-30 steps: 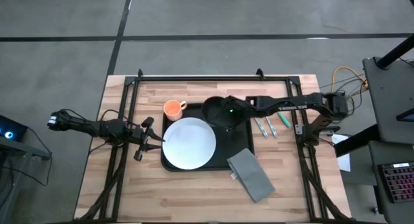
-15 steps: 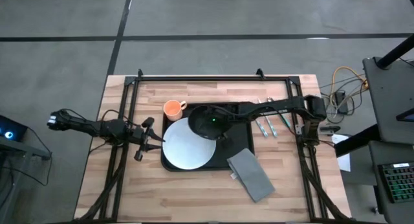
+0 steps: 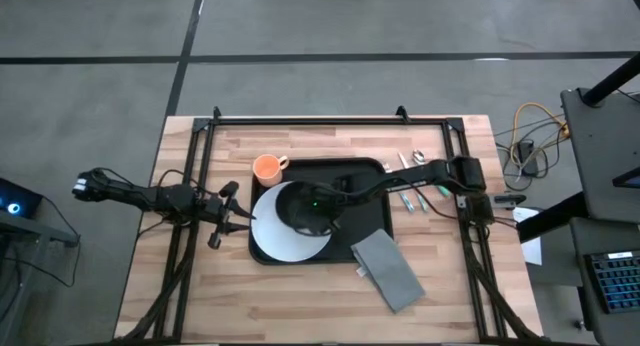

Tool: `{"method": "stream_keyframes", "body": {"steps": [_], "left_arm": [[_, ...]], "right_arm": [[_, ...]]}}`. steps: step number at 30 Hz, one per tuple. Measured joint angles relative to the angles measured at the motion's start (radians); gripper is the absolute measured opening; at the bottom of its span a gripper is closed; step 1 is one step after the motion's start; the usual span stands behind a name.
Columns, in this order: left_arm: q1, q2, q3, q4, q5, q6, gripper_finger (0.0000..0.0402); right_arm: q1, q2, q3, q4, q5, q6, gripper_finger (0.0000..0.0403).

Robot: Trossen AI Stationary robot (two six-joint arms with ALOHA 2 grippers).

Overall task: Set up tray
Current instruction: Put the black bowl on the white plate on the black serving tray

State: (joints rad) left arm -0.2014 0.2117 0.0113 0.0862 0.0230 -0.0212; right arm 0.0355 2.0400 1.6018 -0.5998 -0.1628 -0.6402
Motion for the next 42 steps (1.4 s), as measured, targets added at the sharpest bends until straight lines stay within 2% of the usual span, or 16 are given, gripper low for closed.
{"method": "stream_keyframes", "body": {"steps": [5, 9, 11, 24, 31, 42], "left_arm": [[0.000, 0.004, 0.000, 0.000, 0.000, 0.000, 0.0109], [0.000, 0.010, 0.000, 0.000, 0.000, 0.000, 0.0109], [0.000, 0.015, 0.000, 0.000, 0.000, 0.000, 0.0109], [0.000, 0.037, -0.001, 0.000, 0.000, 0.000, 0.0109], [0.000, 0.037, 0.000, 0.000, 0.000, 0.000, 0.0109], [0.000, 0.037, 0.000, 0.000, 0.000, 0.000, 0.0109]], "right_arm": [[0.020, 0.027, 0.049, 0.008, -0.005, -0.011, 0.0008], [0.026, 0.070, 0.072, 0.004, -0.108, -0.046, 0.0008], [0.028, 0.090, 0.088, 0.000, -0.126, -0.056, 0.0008], [0.030, 0.123, 0.123, -0.015, -0.122, -0.067, 0.0008], [0.030, 0.123, 0.114, -0.021, -0.043, -0.067, 0.0008], [0.030, 0.123, 0.110, -0.013, -0.044, -0.044, 0.0008]]}}
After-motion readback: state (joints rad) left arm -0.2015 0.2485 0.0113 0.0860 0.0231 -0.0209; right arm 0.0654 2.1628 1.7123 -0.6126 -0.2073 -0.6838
